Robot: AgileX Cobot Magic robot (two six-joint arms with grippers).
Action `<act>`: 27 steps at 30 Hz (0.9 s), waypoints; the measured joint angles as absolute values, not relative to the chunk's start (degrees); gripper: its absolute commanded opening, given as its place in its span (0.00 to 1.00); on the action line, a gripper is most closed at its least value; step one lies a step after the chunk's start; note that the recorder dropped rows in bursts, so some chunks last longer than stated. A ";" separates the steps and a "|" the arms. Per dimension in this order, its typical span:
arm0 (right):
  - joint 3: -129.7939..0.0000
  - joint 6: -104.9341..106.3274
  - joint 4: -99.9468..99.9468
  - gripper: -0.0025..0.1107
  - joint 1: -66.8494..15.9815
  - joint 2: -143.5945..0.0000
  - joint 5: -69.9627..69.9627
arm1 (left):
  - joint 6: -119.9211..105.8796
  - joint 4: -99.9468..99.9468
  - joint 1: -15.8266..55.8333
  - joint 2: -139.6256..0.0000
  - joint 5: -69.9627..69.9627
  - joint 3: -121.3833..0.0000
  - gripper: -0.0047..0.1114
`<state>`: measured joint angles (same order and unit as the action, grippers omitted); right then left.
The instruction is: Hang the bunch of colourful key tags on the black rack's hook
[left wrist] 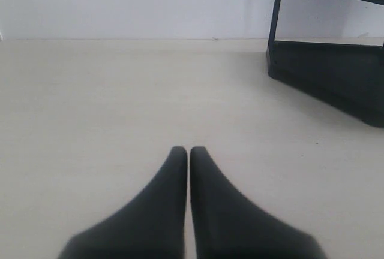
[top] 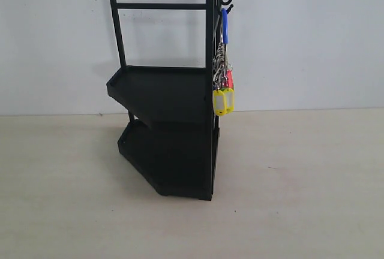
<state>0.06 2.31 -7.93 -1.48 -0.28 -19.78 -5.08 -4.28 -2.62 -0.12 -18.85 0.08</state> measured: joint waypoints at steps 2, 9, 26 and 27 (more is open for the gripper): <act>0.06 2.20 -7.93 0.02 -1.48 -0.28 -19.78 | -5.08 -4.28 -2.62 -0.12 -18.85 0.08 0.08; 0.06 2.09 -7.93 0.02 -1.48 -0.28 -19.78 | -5.08 -4.28 -2.62 -0.12 -18.85 0.08 0.08; 0.06 1.56 -7.93 0.02 -1.48 -0.28 -19.78 | -5.08 -4.28 -2.62 -0.12 -18.85 0.08 0.08; 0.06 1.56 -7.93 0.02 -1.48 -0.28 -19.78 | -5.08 -4.28 -2.62 -0.12 -18.85 0.08 0.08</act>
